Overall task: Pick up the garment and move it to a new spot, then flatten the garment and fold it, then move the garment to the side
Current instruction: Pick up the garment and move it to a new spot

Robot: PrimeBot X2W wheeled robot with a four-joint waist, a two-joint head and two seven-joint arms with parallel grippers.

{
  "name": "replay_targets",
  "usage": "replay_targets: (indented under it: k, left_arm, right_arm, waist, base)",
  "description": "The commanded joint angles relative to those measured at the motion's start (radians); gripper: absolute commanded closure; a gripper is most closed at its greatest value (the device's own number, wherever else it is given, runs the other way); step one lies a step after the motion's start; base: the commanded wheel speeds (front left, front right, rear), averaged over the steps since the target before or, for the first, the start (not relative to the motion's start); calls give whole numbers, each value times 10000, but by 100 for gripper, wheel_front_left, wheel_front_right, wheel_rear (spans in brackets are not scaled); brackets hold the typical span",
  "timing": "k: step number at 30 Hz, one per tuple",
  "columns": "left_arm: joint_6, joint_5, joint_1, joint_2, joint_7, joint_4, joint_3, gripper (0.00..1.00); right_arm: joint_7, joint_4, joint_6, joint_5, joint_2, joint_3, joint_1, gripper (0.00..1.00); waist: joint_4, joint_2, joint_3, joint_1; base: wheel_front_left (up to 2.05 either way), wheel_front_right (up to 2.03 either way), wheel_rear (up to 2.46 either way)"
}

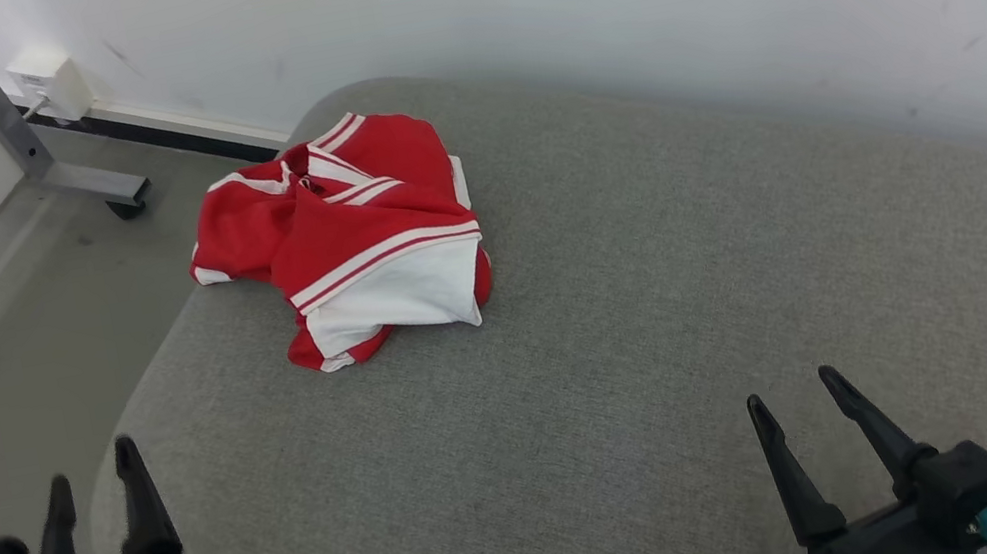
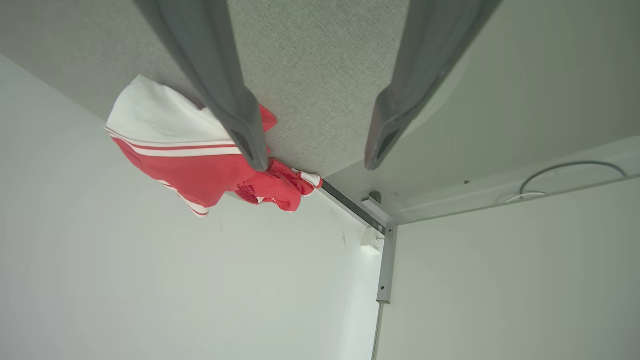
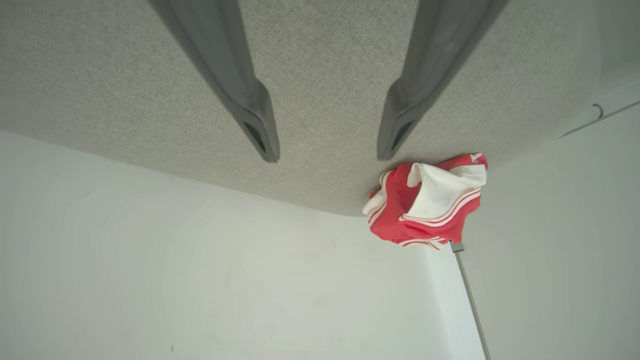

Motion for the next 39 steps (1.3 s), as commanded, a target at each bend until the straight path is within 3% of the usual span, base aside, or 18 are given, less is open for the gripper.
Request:
replay_targets:
  k: [1,4,5,8,9,11,16,23,29,35,39]
  left_arm:
    - [-104,-524,-817,37,415,284,184,0]
    - [-229,-1603,-2180,333,1491,860,672,0]
    - [-287,-1677,-2536,672,1920,1011,737,0]
    - [-471,-3686,-3723,708,3306,1237,1596,0]
    - [-433,-4086,-3996,990,3817,1240,1882,0]
    - [-325,-4426,-4325,1615,4839,1216,1968,0]
    - [505,-5339,-4969,2617,6716,1001,2634,0]
    - [1791,-5519,-4897,3515,8603,542,2864,0]
    - [2545,-5164,-4592,3837,8988,130,2872,0]
    - [2975,-4036,-3947,4609,9014,213,2371,0]
    - [2979,-3839,-3843,4711,8954,433,2256,0]
  right_arm:
    - [99,-210,28,-167,-22,-33,-158,0]
    - [355,-664,20,-362,-21,22,-365,0]
    - [409,-793,20,-419,-21,83,-461,0]
    - [465,-1030,20,-508,-19,254,-773,0]
    - [452,-1076,20,-518,-29,264,-867,0]
    - [382,-1158,20,-504,-22,191,-1044,0]
    - [224,-1215,20,-315,-15,329,-1377,0]
    - [-33,-1001,20,136,-2,596,-1564,0]
    - [-183,-829,20,293,-4,726,-1709,0]
    - [-237,-750,20,397,-4,803,-1822,0]
    - [-266,-672,20,529,-5,775,-1864,0]
  waist:
    - [-811,-1,883,0]
    - [-1534,-1,1660,0]
    - [-1806,-1,1913,0]
    - [-2650,-1,2552,0]
    - [-2923,-1,2732,0]
    - [-3323,-1,3029,0]
    - [-4274,-1,3589,0]
    - [-5173,-1,3945,0]
    - [-5563,-1,4130,0]
    - [-5781,-1,4216,0]
    - [-5862,-1,4243,0]
  base:
    - [0,0,0]
    - [0,0,0]
    - [0,0,0]
    - [0,0,0]
    - [0,0,0]
    - [0,0,0]
    - [0,0,0]
    - [0,0,0]
    - [0,0,0]
    - [0,0,0]
    - [0,0,0]
